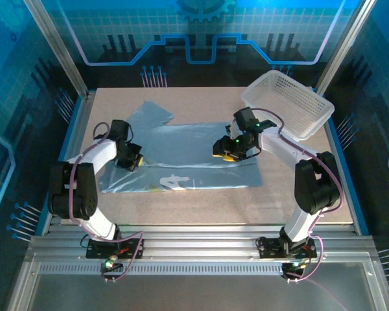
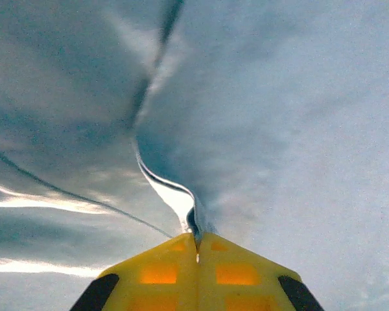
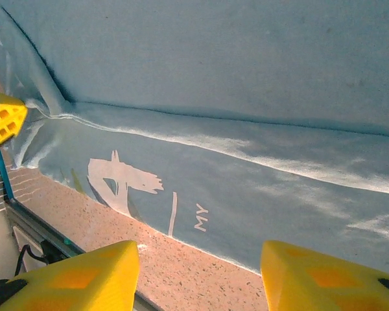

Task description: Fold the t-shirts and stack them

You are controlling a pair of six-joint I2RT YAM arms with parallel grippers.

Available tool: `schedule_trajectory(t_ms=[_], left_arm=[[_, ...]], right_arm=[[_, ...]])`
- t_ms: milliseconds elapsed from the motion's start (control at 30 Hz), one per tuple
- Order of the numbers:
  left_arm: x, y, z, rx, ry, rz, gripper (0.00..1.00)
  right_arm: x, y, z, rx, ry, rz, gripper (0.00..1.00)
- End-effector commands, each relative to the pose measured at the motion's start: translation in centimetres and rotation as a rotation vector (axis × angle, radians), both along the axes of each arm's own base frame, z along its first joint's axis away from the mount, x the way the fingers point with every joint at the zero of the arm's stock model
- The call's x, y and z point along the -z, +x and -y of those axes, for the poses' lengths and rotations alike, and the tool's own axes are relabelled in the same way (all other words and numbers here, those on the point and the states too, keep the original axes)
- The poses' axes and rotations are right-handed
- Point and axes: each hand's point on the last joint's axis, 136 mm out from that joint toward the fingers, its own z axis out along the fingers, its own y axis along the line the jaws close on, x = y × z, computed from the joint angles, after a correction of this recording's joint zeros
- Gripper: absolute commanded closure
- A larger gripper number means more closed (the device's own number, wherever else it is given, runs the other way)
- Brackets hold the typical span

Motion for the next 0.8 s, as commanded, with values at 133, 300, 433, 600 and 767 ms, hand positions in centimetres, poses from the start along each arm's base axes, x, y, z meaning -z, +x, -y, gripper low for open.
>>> schedule_trajectory(t_ms=[133,300,433,600,767], left_arm=[[-0.5,1.4,0.9,0.125,0.058,-0.015,1.00],[-1.6,4.6,3.5,0.300,0.091,0.013,1.00],[-1.5,6.3,5.5,0.446,0.141,-0.014,1.00],[0.3,7.0,7.0,0.627,0.206,-0.133,1.00],[0.9,8.2,8.4,0.737,0.239,-0.116,1.00]], right_arm=[[-0.3,0.2,-0.2,-0.005,0.011,0.001,0.47],[-0.2,0.5,0.1,0.005,0.003,-0.009,0.48],[0.0,0.6,0.4,0.014,0.000,-0.022,0.48],[0.0,0.5,0.4,0.015,0.005,-0.029,0.48],[0.1,0.3,0.7,0.018,-0.004,-0.036,0.48]])
